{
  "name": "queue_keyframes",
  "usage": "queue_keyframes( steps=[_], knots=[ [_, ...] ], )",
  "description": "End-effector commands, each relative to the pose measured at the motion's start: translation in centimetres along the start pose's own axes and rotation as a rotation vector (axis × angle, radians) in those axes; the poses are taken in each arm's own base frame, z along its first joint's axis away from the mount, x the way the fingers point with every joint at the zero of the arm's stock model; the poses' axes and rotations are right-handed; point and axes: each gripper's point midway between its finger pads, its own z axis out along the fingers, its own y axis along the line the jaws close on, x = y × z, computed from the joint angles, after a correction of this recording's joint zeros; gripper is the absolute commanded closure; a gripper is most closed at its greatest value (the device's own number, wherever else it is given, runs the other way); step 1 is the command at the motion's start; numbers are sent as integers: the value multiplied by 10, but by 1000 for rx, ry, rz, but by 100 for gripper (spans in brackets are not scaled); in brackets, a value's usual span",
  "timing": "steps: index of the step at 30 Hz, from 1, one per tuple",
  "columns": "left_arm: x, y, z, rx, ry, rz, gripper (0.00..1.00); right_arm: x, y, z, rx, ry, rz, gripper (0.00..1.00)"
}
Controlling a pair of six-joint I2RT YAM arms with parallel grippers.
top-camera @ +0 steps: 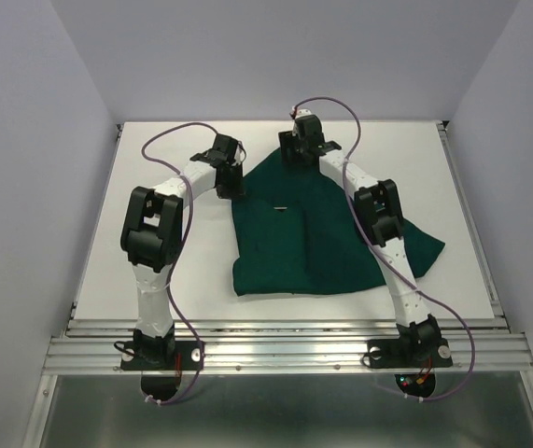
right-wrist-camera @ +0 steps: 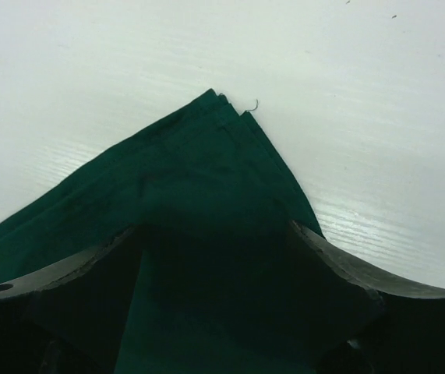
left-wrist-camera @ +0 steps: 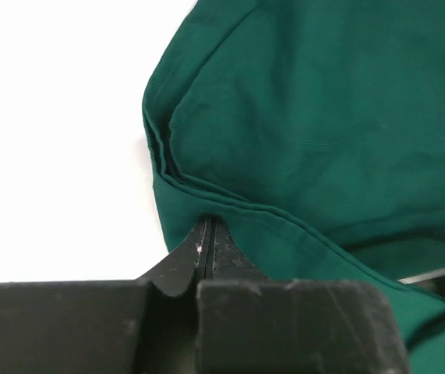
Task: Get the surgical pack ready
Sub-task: Pack the surgical kit at the center of the board.
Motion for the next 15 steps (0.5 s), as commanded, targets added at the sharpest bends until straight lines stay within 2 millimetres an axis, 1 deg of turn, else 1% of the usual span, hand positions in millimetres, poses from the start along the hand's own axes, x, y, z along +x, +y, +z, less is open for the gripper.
queue_keyframes(
  steps=[1,3,5,8,11,12,13,14,15],
  knots=[
    [3,9,10,-44,17,-2,100,-26,-4,6,9,-87,-35,21],
    [9,12,15,-56,32,-1,100,-19,0,12,-14,-78,-37,21],
    [14,16,20,-70,52,-4,100,-17,2,15,-25,-81,-42,22],
    [17,18,21,-78,57,-4,100,-19,-2,14,-4,-91,-41,22],
    [4,15,11,-71,9,1,100,-34,-3,6,1,-130,-46,23],
    [-6,13,2,-71,-23,1,100,-39,-3,3,2,-142,-45,23],
    [-12,14,-2,-69,-40,-2,100,-58,-1,-7,-5,-189,-39,23],
    [-20,13,-10,-63,-64,-5,100,-55,-2,-8,-3,-188,-41,23],
    [-24,13,-13,-63,-76,-7,100,-61,-2,-13,-1,-208,-38,23]
  ],
)
